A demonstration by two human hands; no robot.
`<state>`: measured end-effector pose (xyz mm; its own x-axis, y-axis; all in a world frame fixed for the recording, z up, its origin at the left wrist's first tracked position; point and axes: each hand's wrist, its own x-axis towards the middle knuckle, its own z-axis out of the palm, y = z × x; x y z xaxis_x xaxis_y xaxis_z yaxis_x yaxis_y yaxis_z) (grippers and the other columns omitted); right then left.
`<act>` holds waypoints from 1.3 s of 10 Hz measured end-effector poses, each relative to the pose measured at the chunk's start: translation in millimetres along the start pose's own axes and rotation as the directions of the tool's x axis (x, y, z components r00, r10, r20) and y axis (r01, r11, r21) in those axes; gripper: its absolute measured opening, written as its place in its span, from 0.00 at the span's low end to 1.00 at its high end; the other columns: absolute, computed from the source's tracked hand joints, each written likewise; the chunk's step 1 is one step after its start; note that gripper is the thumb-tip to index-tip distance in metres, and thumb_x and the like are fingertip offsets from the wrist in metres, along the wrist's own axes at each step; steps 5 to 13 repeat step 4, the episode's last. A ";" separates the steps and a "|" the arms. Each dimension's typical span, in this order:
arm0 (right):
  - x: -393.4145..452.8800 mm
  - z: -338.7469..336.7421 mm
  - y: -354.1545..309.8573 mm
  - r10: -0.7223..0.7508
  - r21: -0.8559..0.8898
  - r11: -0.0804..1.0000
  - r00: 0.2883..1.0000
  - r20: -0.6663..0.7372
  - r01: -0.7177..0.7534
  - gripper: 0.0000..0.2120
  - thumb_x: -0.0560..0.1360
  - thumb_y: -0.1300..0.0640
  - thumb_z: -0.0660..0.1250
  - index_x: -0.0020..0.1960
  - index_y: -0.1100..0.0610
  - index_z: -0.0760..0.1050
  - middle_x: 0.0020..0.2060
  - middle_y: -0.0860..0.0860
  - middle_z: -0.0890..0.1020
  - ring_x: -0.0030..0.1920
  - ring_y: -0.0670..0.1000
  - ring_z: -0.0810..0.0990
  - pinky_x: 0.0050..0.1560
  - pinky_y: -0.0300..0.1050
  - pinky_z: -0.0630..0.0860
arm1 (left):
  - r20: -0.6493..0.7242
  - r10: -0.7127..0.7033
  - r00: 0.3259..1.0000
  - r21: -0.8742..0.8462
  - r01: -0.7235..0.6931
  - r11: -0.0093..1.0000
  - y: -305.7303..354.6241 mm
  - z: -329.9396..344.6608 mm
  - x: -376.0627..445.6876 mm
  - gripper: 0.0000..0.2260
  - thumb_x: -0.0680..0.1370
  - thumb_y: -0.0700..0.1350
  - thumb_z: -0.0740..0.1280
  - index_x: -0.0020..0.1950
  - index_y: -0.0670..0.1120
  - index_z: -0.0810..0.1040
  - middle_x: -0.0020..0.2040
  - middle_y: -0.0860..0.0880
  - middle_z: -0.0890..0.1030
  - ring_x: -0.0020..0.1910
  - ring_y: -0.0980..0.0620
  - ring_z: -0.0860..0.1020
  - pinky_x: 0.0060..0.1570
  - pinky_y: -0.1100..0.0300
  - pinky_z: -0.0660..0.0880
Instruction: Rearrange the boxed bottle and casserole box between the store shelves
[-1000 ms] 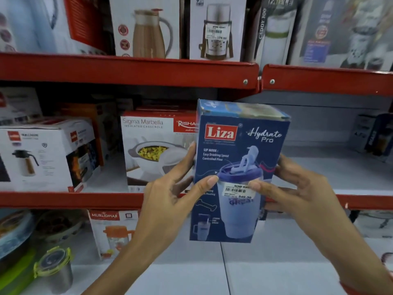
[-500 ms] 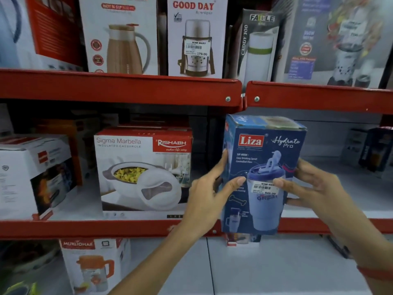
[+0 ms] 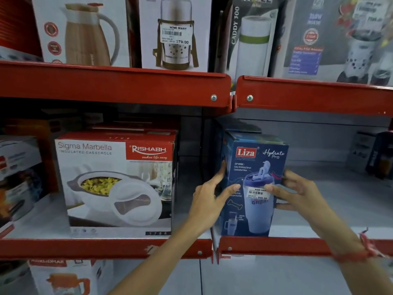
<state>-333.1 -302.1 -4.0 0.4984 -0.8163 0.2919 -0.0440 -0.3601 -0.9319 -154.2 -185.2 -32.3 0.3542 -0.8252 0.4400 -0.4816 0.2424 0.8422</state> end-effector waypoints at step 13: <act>-22.5 4.5 -17.5 -0.203 -0.573 0.817 0.960 -0.191 0.059 0.37 0.65 0.42 0.74 0.71 0.47 0.68 0.63 0.50 0.81 0.56 0.56 0.83 0.55 0.56 0.80 | -0.087 0.042 0.995 0.095 -0.033 0.995 4.1 -10.6 -15.2 0.31 0.74 0.57 0.65 0.75 0.55 0.58 0.68 0.57 0.73 0.57 0.66 0.76 0.54 0.72 0.76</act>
